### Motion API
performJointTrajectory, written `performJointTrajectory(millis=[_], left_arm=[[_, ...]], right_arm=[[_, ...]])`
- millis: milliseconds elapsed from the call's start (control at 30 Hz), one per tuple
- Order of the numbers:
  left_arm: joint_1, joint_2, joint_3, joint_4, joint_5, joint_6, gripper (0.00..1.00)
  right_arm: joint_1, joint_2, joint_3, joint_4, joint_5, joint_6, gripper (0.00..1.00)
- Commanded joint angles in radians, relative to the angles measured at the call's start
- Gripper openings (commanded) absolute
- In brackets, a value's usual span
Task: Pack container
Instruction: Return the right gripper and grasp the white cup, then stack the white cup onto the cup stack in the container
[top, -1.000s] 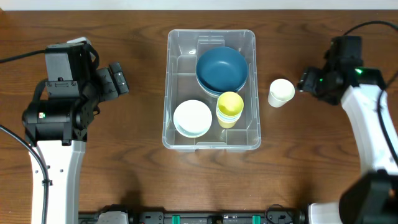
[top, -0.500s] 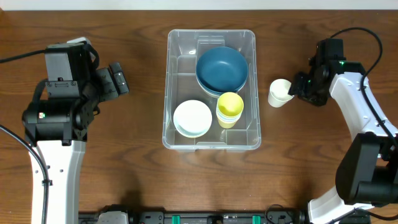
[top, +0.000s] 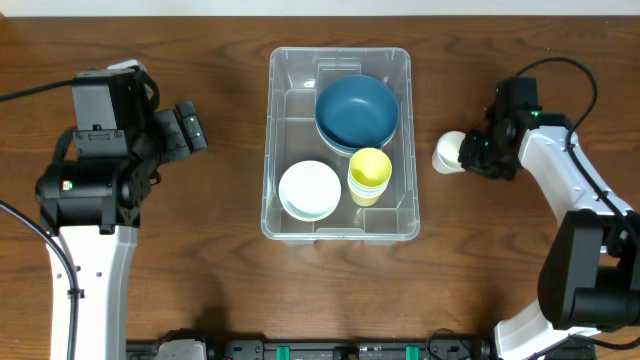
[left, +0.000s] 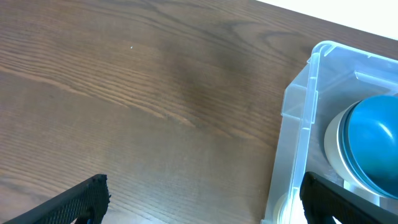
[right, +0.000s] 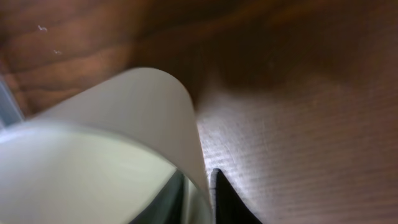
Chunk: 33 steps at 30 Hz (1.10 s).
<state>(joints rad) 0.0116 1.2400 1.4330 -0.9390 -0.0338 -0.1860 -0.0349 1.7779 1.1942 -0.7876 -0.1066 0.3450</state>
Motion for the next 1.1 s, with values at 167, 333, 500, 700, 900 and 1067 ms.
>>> performJointTrajectory(millis=[167, 333, 500, 700, 900, 1067], left_arm=[[0.005, 0.002, 0.002, -0.003, -0.012, -0.002, 0.98], [0.005, 0.002, 0.002, -0.003, -0.012, -0.002, 0.98], [0.005, 0.002, 0.002, -0.003, -0.012, -0.002, 0.98], [0.005, 0.002, 0.002, -0.003, -0.012, -0.002, 0.98], [0.005, 0.002, 0.002, -0.003, -0.012, -0.002, 0.98], [0.005, 0.002, 0.002, -0.003, -0.012, -0.002, 0.98]], right_arm=[[0.032, -0.135, 0.061, -0.039, 0.004, 0.013, 0.01], [0.16, -0.325, 0.113, -0.053, 0.004, -0.031, 0.01], [0.378, -0.448, 0.117, -0.052, 0.005, -0.082, 0.01], [0.585, -0.412, 0.115, -0.112, 0.067, -0.079, 0.01], [0.624, -0.331, 0.115, -0.146, 0.178, -0.028, 0.01], [0.62, -0.322, 0.115, -0.113, 0.178, -0.033, 0.01]])
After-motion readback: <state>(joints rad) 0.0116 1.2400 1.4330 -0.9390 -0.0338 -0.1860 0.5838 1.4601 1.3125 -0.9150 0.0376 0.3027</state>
